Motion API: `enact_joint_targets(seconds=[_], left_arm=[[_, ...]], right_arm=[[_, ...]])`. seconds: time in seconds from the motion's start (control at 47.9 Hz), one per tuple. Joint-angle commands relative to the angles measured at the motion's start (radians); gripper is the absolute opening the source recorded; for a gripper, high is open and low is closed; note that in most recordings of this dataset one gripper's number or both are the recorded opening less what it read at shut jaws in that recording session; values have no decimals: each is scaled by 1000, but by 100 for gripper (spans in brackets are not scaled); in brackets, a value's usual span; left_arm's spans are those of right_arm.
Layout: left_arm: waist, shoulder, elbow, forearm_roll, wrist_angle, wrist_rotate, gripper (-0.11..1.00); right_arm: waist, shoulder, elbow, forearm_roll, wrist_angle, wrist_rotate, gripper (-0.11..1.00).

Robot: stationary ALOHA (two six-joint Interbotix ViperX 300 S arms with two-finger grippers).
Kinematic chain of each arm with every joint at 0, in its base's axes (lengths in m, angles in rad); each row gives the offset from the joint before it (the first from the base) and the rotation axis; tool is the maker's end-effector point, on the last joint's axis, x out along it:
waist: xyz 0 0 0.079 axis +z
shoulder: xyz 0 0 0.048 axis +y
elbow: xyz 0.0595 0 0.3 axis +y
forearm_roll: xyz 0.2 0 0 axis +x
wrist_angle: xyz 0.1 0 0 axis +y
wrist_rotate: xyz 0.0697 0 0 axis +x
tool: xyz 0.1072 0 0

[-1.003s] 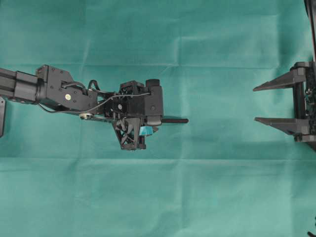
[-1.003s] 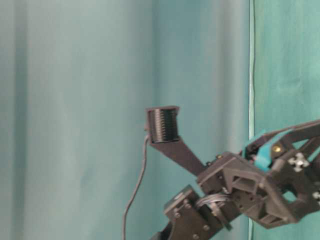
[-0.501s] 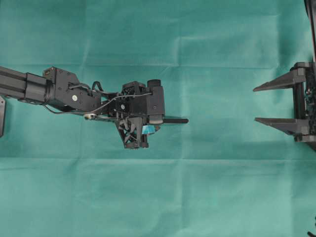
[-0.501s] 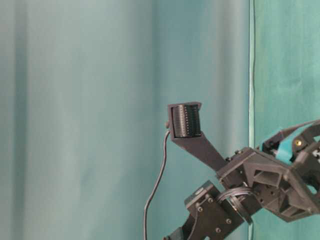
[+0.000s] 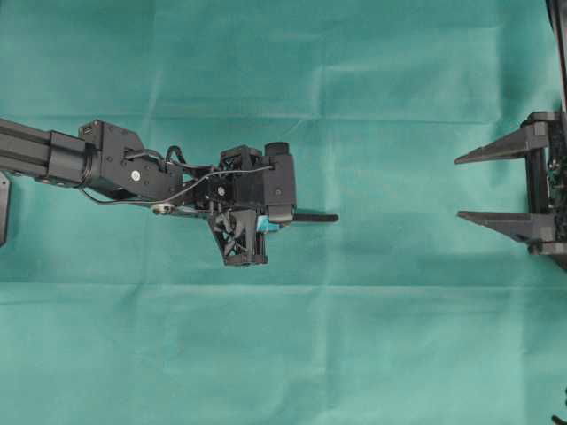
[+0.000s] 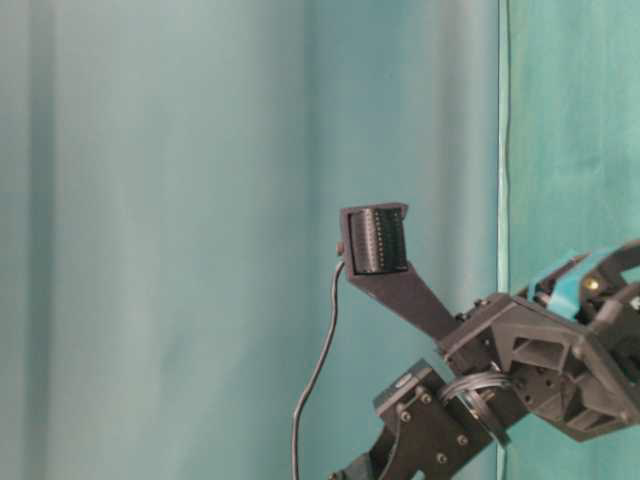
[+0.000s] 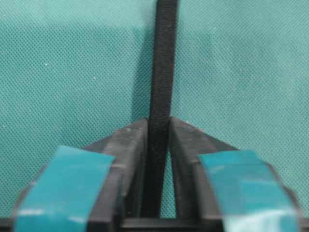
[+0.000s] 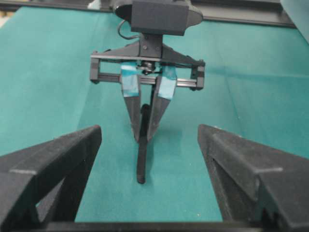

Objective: Peel off the Velcro with your right arm.
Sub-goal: 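Lower and close the left gripper on the strip's left end, then lift the strip with the left gripper, raising its free end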

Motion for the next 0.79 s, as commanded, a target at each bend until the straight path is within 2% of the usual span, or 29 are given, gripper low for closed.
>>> enact_joint_targets(seconds=[0.0, 0.355, 0.585, 0.773], left_arm=[[2, -49, -14, 2, -3, 0, 9], [-12, -155, -5, 0, 11, -12, 10], [-41, -247, -3, -3, 2, -37, 10], [-60, -285, 11, -3, -29, -158, 10]], right_arm=[[2, 6, -8, -3, -9, 3, 54], [3, 8, -44, -15, 9, 0, 54], [3, 31, -112, -118, 75, -5, 53], [3, 80, -163, -192, 86, -31, 53]])
